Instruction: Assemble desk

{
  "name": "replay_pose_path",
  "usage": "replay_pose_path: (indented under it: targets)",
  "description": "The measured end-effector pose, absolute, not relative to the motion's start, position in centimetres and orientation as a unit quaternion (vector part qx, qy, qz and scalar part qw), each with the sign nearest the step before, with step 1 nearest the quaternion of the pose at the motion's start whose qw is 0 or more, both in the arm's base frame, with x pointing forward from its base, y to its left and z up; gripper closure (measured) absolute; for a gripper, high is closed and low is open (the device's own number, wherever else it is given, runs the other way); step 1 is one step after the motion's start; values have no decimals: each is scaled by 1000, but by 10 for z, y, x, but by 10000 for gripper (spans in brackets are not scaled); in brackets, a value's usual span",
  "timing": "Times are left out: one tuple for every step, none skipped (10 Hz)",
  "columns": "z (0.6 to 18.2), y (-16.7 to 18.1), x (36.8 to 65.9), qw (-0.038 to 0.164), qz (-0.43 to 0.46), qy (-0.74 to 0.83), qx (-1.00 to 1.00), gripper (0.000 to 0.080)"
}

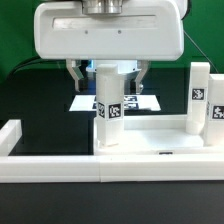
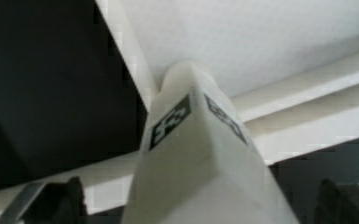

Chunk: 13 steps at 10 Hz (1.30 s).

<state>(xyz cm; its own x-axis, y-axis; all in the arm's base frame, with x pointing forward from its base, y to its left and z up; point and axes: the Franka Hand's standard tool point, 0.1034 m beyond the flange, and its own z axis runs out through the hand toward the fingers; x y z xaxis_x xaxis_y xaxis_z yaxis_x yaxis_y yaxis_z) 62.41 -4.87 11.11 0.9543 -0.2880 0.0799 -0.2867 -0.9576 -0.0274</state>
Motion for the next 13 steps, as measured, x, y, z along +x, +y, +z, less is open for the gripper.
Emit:
replay_pose_path:
  targets:
    - [111,-47,624,2,-41,86,-995,151]
    - [110,-44,623,1,-37,32,-999,151]
    - [108,-44,620,2,-30,0,-1000,151]
    - [108,-45,620,-1,-29,-48,-998,151]
    - [108,-46,620,-5,-28,-81,-996,151]
    - [108,-46,620,-6,-28,-93,-995,151]
    - [107,-47,619,-8,-28,-127,-992,151]
    - [107,-47,619,-10,-28,-149,-988,151]
    - [107,-48,619,-12,-27,-166,-986,162]
    - [107,-48,619,-12,-27,-162,-986,162]
    - [107,-48,619,-12,-27,-162,-986,330]
    - [107,-48,619,-12,-27,-162,-986,513]
    - [107,-48,619,-12,-27,-162,-986,512]
